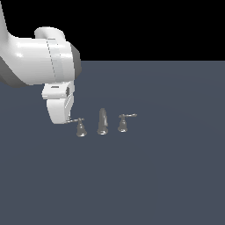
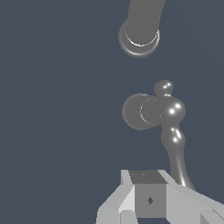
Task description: Turn on the faucet by rotating a designated handle.
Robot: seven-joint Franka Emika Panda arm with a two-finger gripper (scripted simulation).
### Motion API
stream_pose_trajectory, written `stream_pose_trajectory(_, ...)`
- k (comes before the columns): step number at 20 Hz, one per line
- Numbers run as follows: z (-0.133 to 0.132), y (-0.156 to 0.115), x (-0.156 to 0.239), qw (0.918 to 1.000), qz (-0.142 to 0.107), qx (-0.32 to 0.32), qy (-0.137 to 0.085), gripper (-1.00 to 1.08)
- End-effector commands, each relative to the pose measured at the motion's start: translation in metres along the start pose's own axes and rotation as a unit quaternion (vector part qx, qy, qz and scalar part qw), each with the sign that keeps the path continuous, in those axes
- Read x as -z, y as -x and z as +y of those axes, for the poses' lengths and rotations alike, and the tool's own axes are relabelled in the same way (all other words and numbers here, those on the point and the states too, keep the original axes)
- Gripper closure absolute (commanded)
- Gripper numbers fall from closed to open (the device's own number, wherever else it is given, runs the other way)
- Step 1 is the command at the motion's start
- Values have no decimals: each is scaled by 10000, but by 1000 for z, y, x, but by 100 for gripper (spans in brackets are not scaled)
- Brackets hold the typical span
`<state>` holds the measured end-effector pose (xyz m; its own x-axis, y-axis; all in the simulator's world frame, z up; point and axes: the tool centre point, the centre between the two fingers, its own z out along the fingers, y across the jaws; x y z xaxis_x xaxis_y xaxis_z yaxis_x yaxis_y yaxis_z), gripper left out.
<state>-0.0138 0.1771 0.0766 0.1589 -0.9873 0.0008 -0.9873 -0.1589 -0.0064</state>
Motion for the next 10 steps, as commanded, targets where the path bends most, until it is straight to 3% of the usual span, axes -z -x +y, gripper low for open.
stream_pose_trajectory(1, 0, 0, 0, 10000, -1, -1, 0, 108)
stream_pose_trajectory(10, 30, -3, 0, 10000, -3, 29, 18, 108)
